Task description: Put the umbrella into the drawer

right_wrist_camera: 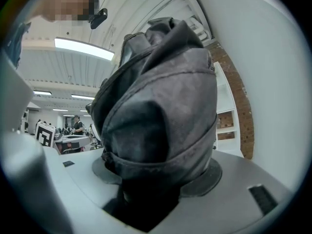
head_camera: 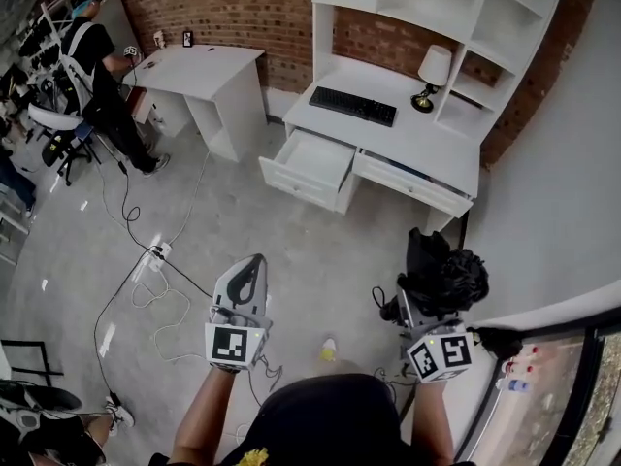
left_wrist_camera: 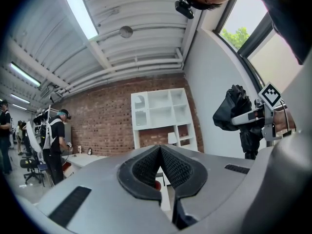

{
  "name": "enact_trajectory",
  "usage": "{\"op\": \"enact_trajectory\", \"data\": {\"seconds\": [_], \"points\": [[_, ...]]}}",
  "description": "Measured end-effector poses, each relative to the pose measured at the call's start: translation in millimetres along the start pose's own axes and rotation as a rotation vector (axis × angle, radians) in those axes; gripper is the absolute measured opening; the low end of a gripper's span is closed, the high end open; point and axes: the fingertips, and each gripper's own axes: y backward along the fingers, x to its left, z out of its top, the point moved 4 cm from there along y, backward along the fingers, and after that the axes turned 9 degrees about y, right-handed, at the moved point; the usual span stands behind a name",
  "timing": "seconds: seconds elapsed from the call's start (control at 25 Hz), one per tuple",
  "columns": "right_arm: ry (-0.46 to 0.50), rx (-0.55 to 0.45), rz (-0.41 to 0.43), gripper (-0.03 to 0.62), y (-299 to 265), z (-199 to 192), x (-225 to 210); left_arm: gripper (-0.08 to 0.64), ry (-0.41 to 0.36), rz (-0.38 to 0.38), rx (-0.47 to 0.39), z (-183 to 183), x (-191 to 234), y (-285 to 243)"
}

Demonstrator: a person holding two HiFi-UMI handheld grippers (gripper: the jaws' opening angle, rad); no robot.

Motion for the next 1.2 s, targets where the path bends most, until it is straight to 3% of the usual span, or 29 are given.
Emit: {"op": "enact_trajectory", "data": {"seconds": [0.16, 0.36, 0.56, 0.68, 1.0, 1.2], "points": [[-0.006, 0.003, 0.028, 0.275, -25, 0, -21, 0.015, -0.007, 0.013, 0.010, 2, -2, -30], [-0.015, 0.008, 0.069, 0.275, -49, -4, -44, 0.015, -0.011, 0.044, 0.089, -8, -6, -57], [-0.042, 0.007, 0.089, 0.275, -65, -10, -59, 0.015, -0.014, 0.028, 0.038, 1, -19, -75], [-0.034, -0.007, 0.102, 0.275, -71, -14, -61, 0.015, -0.027, 0.038, 0.094, -7, -19, -78], [-0.051, -0.004, 0.088, 0.275, -89, -19, -76, 0.015, -0.027, 0.020, 0.065, -7, -22, -115], [-0.048, 0.005, 0.061, 0.276, -110, -23, -87, 0.015, -0.023, -0.027, 0.097, -19, -20, -151]]}}
